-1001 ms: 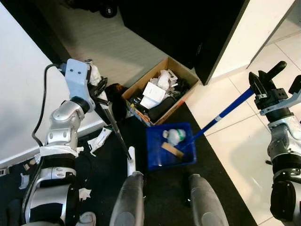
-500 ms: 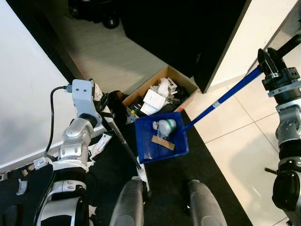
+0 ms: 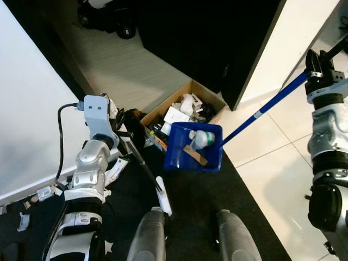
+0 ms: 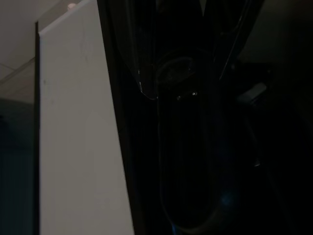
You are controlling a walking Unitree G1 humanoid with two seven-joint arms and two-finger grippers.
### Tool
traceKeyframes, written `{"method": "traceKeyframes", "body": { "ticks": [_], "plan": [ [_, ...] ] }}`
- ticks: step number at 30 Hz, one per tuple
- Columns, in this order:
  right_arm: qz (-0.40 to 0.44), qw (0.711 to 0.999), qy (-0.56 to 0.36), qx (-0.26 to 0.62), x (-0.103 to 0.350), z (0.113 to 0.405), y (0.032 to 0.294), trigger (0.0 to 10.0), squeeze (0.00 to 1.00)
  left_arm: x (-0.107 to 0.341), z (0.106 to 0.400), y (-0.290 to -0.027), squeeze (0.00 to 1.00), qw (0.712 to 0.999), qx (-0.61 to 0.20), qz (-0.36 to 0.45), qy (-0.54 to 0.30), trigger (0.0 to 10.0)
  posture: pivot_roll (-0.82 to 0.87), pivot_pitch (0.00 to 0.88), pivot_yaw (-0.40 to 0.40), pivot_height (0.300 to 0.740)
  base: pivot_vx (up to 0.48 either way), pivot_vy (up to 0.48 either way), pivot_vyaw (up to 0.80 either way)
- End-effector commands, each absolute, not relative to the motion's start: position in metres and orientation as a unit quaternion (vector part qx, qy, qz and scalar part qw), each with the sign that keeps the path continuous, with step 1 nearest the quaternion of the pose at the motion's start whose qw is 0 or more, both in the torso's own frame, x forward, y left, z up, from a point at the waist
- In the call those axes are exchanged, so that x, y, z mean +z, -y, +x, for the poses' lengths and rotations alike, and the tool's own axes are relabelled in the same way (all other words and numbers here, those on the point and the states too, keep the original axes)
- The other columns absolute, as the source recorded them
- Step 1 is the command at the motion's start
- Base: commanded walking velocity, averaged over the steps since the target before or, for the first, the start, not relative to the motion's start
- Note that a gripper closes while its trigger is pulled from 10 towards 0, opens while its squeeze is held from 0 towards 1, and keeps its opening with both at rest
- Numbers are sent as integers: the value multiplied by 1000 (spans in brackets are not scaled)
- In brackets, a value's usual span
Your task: Sweep floor
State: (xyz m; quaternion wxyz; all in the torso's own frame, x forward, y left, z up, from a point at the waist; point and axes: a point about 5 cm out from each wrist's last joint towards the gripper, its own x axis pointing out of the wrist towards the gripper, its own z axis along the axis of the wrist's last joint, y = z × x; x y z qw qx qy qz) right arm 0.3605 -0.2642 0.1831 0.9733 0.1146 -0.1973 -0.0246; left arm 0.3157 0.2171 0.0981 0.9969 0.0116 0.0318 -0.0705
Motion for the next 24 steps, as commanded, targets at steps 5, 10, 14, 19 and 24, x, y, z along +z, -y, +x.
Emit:
{"method": "traceKeyframes", "body": {
  "ticks": [5,10,14,19,24],
  "plan": [
    [131,960,234,-76,196,368,254,10000,0,100,318,-211,0,997,-81,10,-20,10000,13,14,0,740,0,0,0],
    [116,958,232,-124,200,372,250,10000,0,102,320,-211,0,997,-80,12,-18,10000,16,17,-3,740,0,0,0],
    [106,956,232,-146,199,373,247,10000,0,103,320,-212,0,997,-77,11,-15,10000,22,23,-8,740,0,0,0],
    [108,951,234,-170,195,371,243,10000,0,103,318,-212,0,997,-77,11,-14,10000,22,23,-6,740,0,0,0],
    [92,957,223,-162,188,373,230,10000,0,100,317,-209,0,996,-81,20,-15,10000,22,28,-5,740,0,0,0]
  ]
}}
